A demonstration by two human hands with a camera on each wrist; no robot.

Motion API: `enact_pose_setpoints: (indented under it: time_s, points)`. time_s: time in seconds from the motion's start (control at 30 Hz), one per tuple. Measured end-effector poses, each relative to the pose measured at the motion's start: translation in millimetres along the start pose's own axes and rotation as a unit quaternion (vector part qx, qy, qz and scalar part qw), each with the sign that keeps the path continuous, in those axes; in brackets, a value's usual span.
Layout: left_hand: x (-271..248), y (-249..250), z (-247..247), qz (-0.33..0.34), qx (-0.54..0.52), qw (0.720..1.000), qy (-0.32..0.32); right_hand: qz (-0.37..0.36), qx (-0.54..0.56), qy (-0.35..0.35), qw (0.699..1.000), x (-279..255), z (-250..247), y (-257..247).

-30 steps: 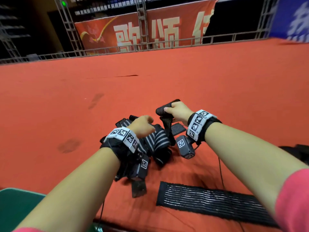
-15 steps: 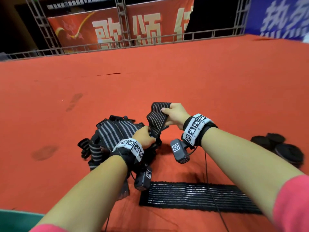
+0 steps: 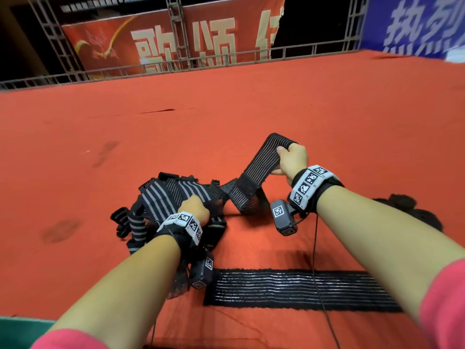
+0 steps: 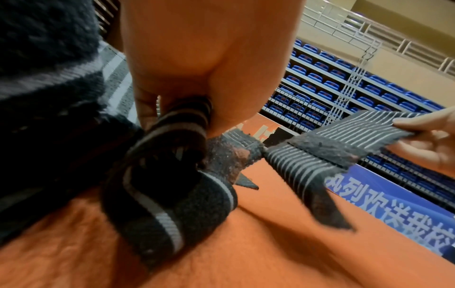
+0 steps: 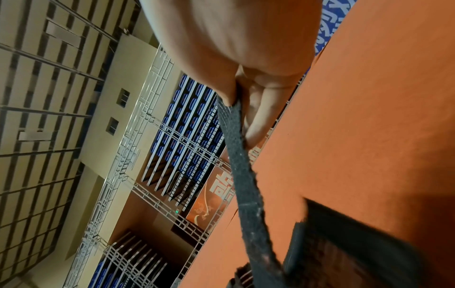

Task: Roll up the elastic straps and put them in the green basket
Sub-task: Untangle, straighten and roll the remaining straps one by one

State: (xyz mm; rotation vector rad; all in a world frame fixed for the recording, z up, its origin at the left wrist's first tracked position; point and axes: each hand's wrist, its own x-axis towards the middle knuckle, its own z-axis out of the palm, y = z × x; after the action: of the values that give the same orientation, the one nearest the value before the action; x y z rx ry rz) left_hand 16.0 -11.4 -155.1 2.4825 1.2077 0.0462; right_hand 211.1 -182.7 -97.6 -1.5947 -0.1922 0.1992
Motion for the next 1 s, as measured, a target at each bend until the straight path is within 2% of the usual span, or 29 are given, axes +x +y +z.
enact_pose_setpoints:
  time_s: [0.23, 0.33, 0.43, 0.5, 0.67, 0.8, 0.9, 1.0]
  points:
    - [-3.6, 2.1, -1.4, -0.021, 0.012, 1.0, -0.012, 0.001, 0.015, 0.042, 0.999, -2.0, -23.2, -16.3]
    - [-5.3, 10.4, 0.4, 0.01, 0.028, 0.999, -0.012, 0.011, 0.055, -0.005, 0.998, -8.4, -27.8, -21.4]
    - [-8.4, 24.8, 2.2, 0.059, 0.027, 0.998, 0.022, 0.014, 0.087, -0.052, 0.995, -17.8, -24.9, -26.6]
    - [-8.4, 36.2, 2.7, 0.104, -0.009, 0.994, 0.027, 0.014, 0.113, -0.075, 0.991, -26.1, -22.1, -33.5]
    - [-13.3, 60.4, 2.9, 0.183, -0.099, 0.978, -0.029, -0.004, 0.174, -0.127, 0.976, -50.2, -16.7, -56.5]
    - [-24.4, 74.9, 7.7, 0.2, -0.199, 0.956, -0.077, -0.019, 0.183, -0.152, 0.971, -68.1, -18.2, -73.5]
    - [-39.0, 81.4, 9.3, 0.209, -0.246, 0.942, -0.088, -0.023, 0.184, -0.168, 0.968, -79.6, -24.0, -82.3]
    - [-53.0, 85.1, 9.2, 0.227, -0.323, 0.913, -0.101, -0.026, 0.186, -0.184, 0.965, -89.6, -31.8, -88.5]
